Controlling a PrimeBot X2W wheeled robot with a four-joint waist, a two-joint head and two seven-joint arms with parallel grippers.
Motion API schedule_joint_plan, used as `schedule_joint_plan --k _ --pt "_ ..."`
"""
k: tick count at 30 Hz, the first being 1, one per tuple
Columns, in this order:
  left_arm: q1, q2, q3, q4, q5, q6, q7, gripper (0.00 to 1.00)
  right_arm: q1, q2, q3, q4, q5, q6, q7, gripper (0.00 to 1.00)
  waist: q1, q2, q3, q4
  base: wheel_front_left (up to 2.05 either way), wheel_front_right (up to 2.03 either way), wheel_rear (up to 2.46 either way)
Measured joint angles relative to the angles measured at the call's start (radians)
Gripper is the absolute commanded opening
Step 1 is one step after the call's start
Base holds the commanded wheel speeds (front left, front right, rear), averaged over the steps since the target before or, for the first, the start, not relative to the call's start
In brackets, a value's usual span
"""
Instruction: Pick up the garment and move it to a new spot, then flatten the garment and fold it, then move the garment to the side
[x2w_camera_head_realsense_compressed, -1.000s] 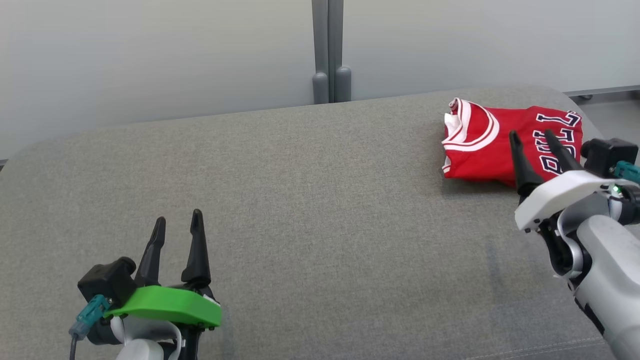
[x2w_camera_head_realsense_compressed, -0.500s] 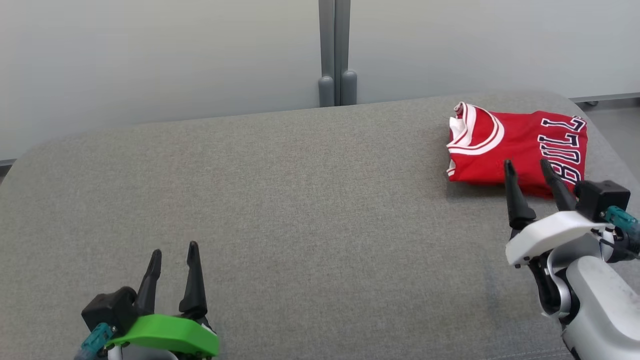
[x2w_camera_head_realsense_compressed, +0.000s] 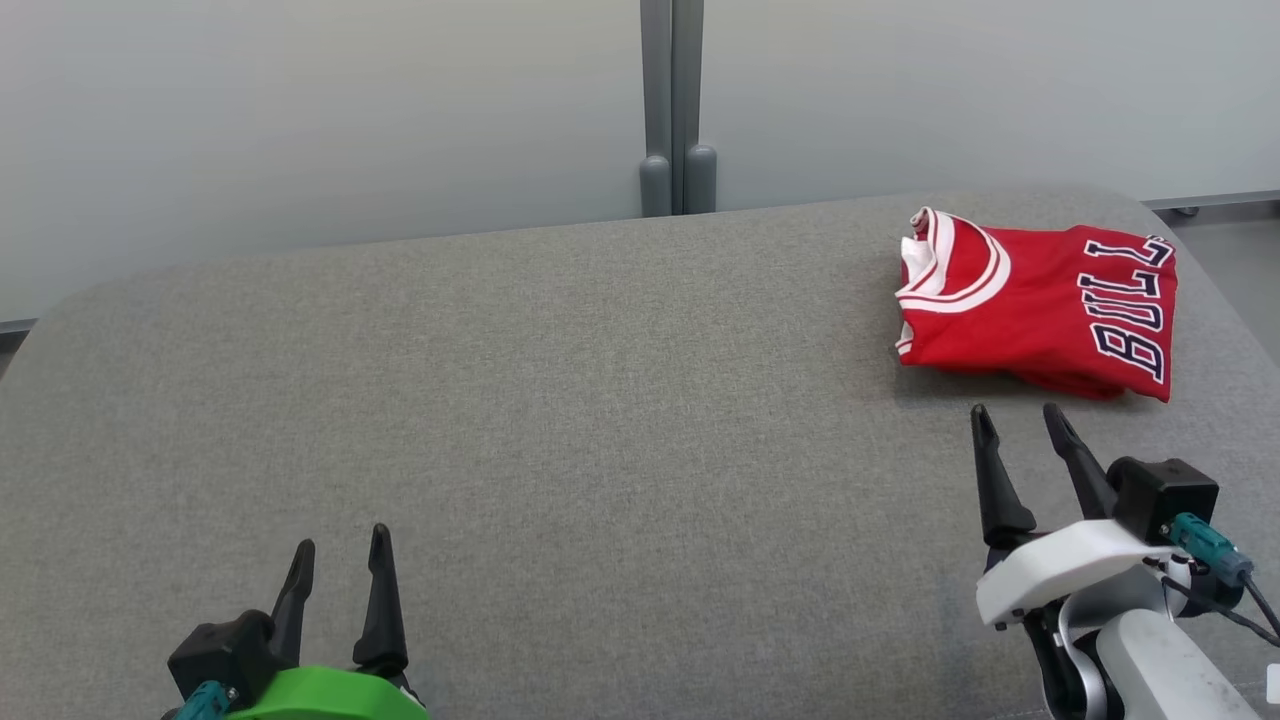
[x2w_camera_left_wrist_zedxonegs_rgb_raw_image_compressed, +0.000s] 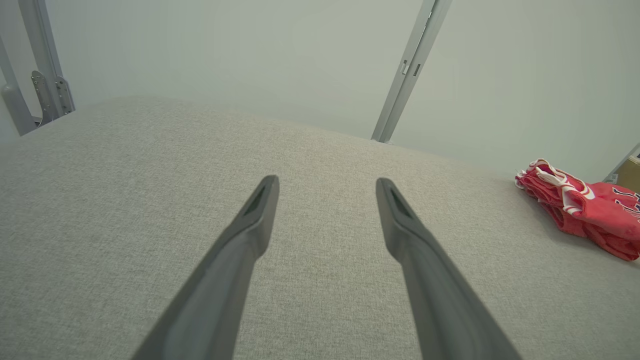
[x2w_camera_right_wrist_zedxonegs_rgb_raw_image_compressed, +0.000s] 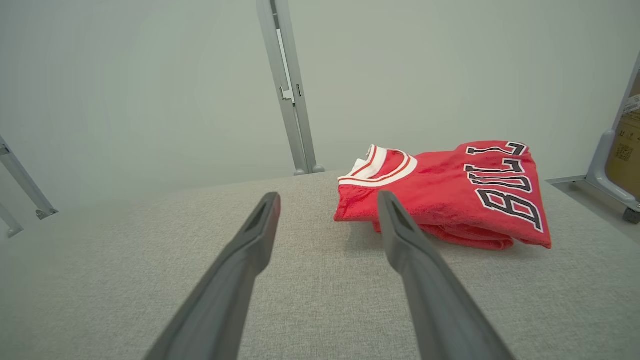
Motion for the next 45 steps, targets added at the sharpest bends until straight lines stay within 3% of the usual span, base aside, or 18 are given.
schedule_joint_plan --k 16,44,45 --pt "0.035 0.001 0.029 0.002 0.043 0.004 -0.008 1.00 0.105 0.070 -0.001 -0.077 -0.065 0.000 0.000 1.00 0.0000 0.0000 -0.003 0.011 0.00 0.00 0.00" --pt "0.039 0.000 0.037 -0.005 0.070 0.004 -0.007 1.00 0.163 0.098 -0.029 -0.124 -0.120 0.000 0.000 1.00 0.0000 0.0000 -0.001 0.025 0.00 0.00 0.00" --pt "0.039 -0.002 0.035 0.000 0.070 0.004 -0.007 0.00 0.163 0.099 -0.029 -0.119 -0.120 0.001 0.000 0.00 0.0000 0.0000 -0.001 0.025 0.00 0.00 0.00"
